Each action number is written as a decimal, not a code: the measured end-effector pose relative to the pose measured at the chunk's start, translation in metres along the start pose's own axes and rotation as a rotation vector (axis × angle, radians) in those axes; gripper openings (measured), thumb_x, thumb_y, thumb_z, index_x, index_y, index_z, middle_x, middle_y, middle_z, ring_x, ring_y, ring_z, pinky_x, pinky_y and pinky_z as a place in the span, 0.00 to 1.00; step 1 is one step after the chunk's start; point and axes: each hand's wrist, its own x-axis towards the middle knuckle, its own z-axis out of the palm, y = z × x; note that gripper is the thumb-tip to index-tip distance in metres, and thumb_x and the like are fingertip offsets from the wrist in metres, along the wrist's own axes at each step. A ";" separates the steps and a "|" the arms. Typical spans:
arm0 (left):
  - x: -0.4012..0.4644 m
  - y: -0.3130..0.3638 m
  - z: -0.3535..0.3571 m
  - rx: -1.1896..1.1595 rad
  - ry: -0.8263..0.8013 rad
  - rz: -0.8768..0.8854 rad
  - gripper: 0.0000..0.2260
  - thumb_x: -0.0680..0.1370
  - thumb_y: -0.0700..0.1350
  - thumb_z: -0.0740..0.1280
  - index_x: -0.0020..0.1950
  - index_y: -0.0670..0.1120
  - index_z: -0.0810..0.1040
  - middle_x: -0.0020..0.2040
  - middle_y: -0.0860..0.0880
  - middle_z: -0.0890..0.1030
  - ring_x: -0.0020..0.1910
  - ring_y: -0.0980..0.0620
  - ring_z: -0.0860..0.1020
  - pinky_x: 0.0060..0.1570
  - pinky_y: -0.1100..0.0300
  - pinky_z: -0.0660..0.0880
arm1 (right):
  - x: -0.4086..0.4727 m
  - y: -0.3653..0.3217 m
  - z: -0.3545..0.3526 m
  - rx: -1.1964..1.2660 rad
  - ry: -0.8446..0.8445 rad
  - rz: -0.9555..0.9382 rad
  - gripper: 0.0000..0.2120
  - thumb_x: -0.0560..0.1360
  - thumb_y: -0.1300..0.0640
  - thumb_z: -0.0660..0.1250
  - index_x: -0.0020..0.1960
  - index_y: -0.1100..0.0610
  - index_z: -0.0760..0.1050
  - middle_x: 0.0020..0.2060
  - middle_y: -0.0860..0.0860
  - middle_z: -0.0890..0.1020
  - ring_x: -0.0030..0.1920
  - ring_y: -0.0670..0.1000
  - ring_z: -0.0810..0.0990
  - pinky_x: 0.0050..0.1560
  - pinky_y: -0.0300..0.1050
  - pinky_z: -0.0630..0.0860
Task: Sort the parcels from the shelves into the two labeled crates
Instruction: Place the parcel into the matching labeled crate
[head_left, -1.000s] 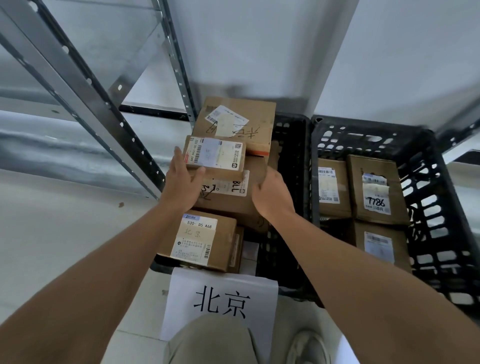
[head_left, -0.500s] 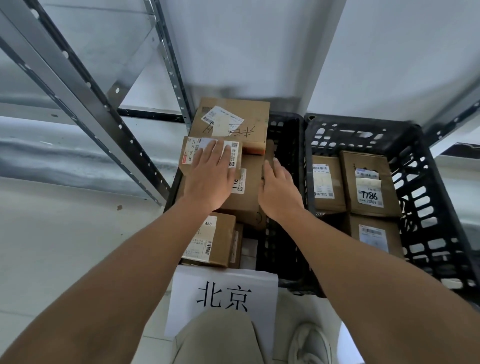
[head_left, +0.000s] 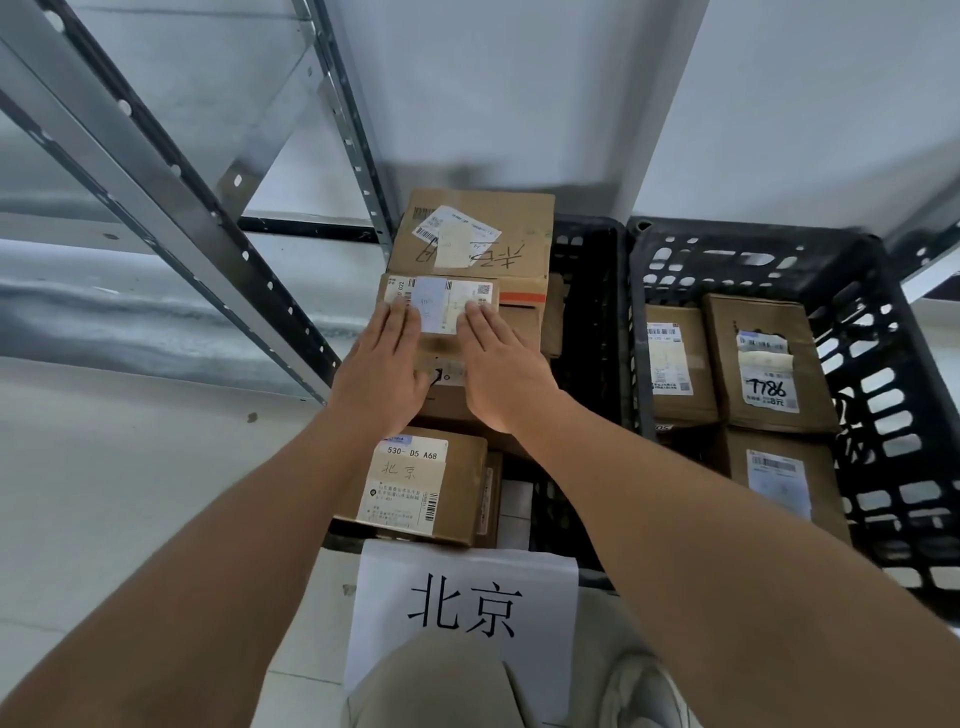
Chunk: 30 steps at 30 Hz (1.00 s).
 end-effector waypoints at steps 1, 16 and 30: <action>0.000 -0.001 0.000 0.007 -0.008 0.002 0.33 0.83 0.52 0.58 0.82 0.41 0.46 0.82 0.42 0.45 0.81 0.45 0.43 0.80 0.48 0.47 | 0.001 0.001 -0.001 -0.001 -0.007 -0.007 0.30 0.85 0.51 0.48 0.82 0.59 0.39 0.81 0.53 0.39 0.80 0.52 0.37 0.80 0.54 0.46; -0.024 -0.007 -0.012 -0.207 0.031 -0.152 0.34 0.84 0.48 0.57 0.82 0.44 0.39 0.82 0.44 0.41 0.81 0.46 0.41 0.78 0.50 0.41 | -0.037 0.044 0.002 0.155 0.101 0.172 0.28 0.86 0.49 0.45 0.82 0.58 0.45 0.82 0.53 0.47 0.81 0.52 0.46 0.79 0.50 0.56; -0.028 0.029 -0.091 -0.030 0.010 -0.054 0.32 0.84 0.51 0.56 0.82 0.41 0.45 0.82 0.42 0.45 0.81 0.45 0.43 0.79 0.49 0.43 | -0.075 0.040 -0.058 0.122 -0.001 0.248 0.28 0.86 0.49 0.46 0.82 0.56 0.43 0.82 0.53 0.47 0.81 0.53 0.44 0.80 0.53 0.53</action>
